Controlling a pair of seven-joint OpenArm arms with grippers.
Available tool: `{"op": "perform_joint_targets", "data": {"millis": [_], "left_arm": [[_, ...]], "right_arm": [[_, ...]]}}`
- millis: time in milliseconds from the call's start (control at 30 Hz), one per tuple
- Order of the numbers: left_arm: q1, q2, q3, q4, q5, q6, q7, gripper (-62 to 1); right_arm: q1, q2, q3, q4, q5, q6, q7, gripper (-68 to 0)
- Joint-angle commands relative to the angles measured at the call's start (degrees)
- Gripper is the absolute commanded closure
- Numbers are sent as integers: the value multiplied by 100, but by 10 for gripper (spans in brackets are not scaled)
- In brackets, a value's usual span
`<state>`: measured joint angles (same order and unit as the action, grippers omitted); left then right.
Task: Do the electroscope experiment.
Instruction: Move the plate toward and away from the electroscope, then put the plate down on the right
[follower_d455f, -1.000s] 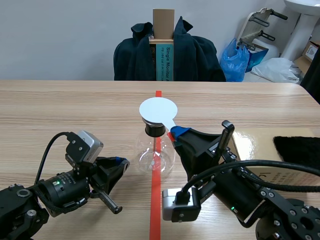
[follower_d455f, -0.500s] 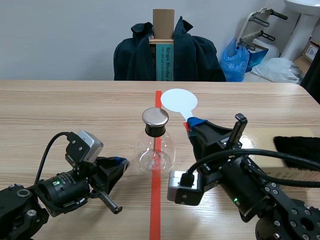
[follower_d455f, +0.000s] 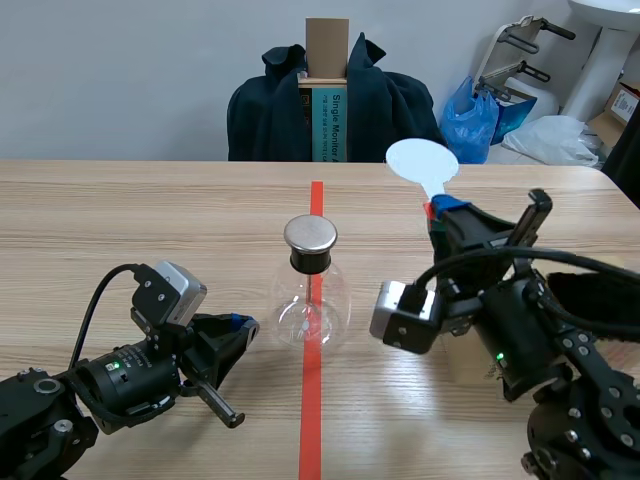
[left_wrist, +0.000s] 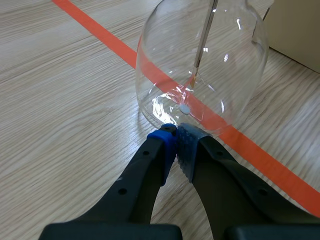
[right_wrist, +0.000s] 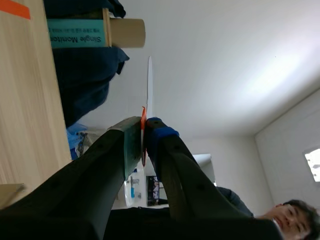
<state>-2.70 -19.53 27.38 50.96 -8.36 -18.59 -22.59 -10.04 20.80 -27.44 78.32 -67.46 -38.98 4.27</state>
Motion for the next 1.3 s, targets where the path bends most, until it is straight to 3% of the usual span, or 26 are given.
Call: {"op": "perform_joint_targets", "data": {"millis": [0, 167, 233, 400, 567, 633, 800, 933, 1100, 1267], "left_arm": [[-48, -22, -2, 31, -35, 4, -76, -27], [-31, -61, -2, 31, -39, 4, -79, -32], [-7, -122, -2, 50, -37, 2, -116, -77], [407, -608, -2, 544, -39, 4, -566, -276], [1198, -1399, -46, 1504, -107, 7, -1200, -536], [1602, -1727, -144, 1928, -127, 15, -1419, -597], [2771, -2601, -623, 3040, -179, 153, -1484, -614], [3670, -3215, -1220, 3856, -503, 153, -1270, -613], [4422, -3661, -1904, 4579, -837, 155, -734, -613], [5056, -4041, -2365, 5021, -1320, 361, -420, -613]], "right_arm": [[264, 76, 55, 402, 76, -90, -131, -6], [402, 81, 203, 1274, 155, -90, -483, -6], [363, 98, 358, 1725, 256, -85, -503, -6], [4, 365, 684, 2811, 457, 20, -503, -6], [-708, 765, 909, 3539, 538, 153, -531, -6], [-1091, 890, 1014, 3720, 560, 151, -525, -6], [-1985, 1062, 1296, 3904, 629, 48, -466, -6], [-2579, 1064, 1539, 3899, 645, -94, -391, -6], [-3209, 1062, 1786, 3847, 667, -184, -348, -6], [-3412, 1060, 1808, 3324, 686, -588, -284, -6]]}}
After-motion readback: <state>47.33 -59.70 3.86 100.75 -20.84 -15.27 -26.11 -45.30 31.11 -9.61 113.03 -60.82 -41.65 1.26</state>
